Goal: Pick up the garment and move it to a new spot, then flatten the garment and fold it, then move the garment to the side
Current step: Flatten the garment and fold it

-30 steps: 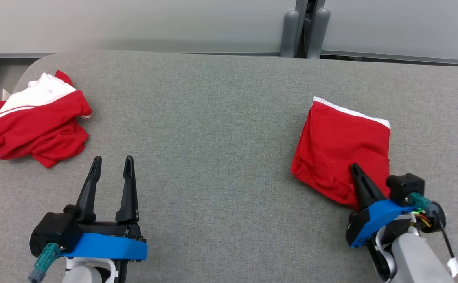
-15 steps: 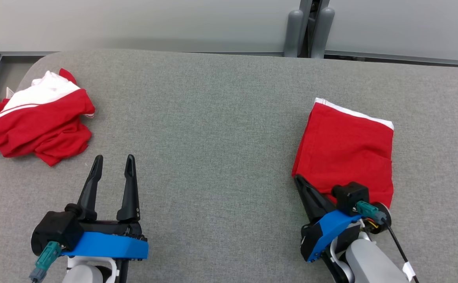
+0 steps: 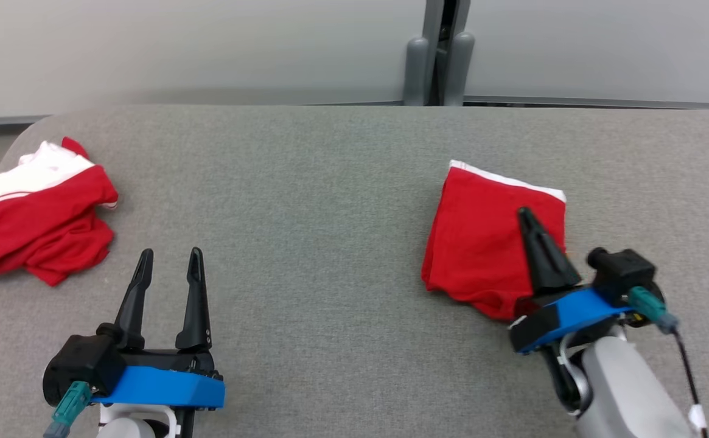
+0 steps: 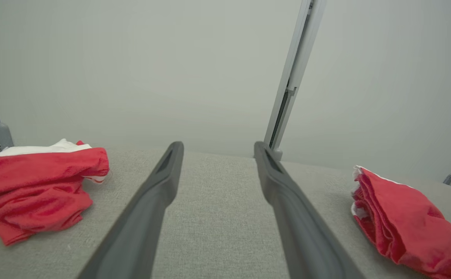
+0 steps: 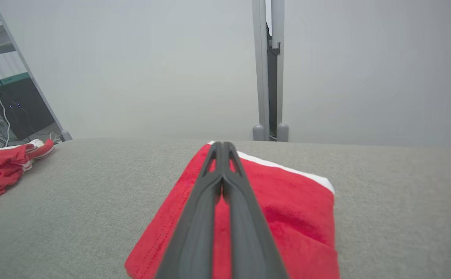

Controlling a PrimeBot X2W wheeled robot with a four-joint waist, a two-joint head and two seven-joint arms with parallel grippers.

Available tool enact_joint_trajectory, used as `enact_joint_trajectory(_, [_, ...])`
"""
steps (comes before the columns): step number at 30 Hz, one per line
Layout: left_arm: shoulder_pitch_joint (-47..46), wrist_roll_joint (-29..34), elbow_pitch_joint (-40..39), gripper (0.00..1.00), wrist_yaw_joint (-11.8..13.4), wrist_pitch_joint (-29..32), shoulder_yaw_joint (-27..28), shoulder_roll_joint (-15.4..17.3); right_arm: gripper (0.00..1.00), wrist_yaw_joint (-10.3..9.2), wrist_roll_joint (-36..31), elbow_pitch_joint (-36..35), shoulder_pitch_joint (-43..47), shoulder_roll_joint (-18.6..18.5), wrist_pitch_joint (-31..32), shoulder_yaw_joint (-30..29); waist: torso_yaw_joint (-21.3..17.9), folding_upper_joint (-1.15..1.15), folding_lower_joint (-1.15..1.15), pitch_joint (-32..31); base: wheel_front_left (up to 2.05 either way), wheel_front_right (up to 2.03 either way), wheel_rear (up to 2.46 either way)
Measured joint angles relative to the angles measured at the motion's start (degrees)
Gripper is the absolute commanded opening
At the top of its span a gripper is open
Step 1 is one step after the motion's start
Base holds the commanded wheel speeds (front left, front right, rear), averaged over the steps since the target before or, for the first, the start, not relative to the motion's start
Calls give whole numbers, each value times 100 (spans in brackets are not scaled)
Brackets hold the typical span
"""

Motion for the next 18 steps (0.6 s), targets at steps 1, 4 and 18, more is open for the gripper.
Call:
enact_joint_trajectory(1, [8, 8, -1, 100, 0, 0, -4, 1, 0, 0, -42, -145, 60, -31, -2, -145, -44, 0, 0, -29, 0, 0, 0])
enact_joint_trajectory(4, [32, 54, 15, 100, 2, -1, -16, 4, 22, 0, -147, -544, 320, -67, -8, -517, -156, 0, 0, -134, 0, 0, 0])
enact_joint_trajectory(18, [459, 178, -24, 100, 170, 19, -13, 146, 100, 0, -645, -2033, 1970, 51, 70, -1639, -468, 0, 0, -698, 0, 0, 0])
